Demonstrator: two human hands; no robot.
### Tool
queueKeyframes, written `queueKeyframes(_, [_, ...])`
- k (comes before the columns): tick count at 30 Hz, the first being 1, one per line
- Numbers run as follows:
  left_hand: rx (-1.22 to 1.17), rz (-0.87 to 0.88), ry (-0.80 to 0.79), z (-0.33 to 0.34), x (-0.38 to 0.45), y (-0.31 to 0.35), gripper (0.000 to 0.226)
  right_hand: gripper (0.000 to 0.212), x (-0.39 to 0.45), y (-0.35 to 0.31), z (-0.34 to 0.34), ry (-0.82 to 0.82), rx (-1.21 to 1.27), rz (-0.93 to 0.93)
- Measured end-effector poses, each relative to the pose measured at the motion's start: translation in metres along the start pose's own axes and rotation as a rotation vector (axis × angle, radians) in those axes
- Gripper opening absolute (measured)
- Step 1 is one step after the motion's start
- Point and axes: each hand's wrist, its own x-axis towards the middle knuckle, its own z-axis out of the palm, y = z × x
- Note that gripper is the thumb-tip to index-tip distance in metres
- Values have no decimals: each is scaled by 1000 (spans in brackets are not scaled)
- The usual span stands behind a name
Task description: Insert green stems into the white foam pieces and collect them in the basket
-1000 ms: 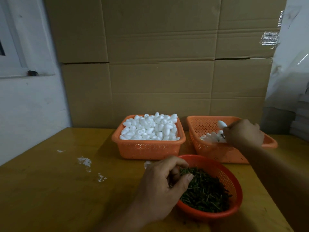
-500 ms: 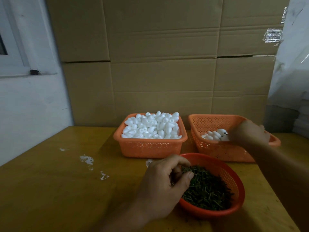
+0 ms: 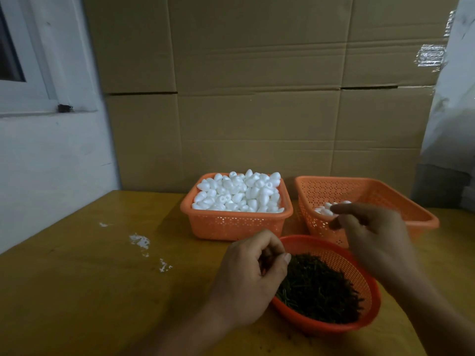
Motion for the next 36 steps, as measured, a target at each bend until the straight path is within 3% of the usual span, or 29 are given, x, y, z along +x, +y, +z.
queueKeyframes(3, [41,-38,17,-4,5,-3,22,24,-18,-4,6,-62,-127,-50])
queueKeyframes(11, [363,-278,89,-52,84,-48,22,20,-25,-5,13,-83,-122,-86])
queueKeyframes(13, [493,-356,61,-67,111,-66,17,20,-25,-6,13,-68,-122,-96])
queueKeyframes(17, [686,-458,-94,-81,147,-94,28,21,-27,-6,13,-72,-117,-92])
queueKeyframes(21, [786,-498,-233,-77,163,-104,18,24,-28,-6,14,-84,-130,-101])
queueKeyframes(25, [821,-525,-307,-67,169,-114,32,30,-28,-5,14,-110,-138,-92])
queueKeyframes(27, [860,-524,-306,-63,168,-118,17,30,-28,-5,15,-113,-144,-92])
queueKeyframes(34, [886,-481,-227,-55,167,-130,31,28,-30,-6,14,-81,-139,-111])
queueKeyframes(36, [864,-480,-222,-56,167,-129,25,29,-30,-6,15,-91,-140,-110])
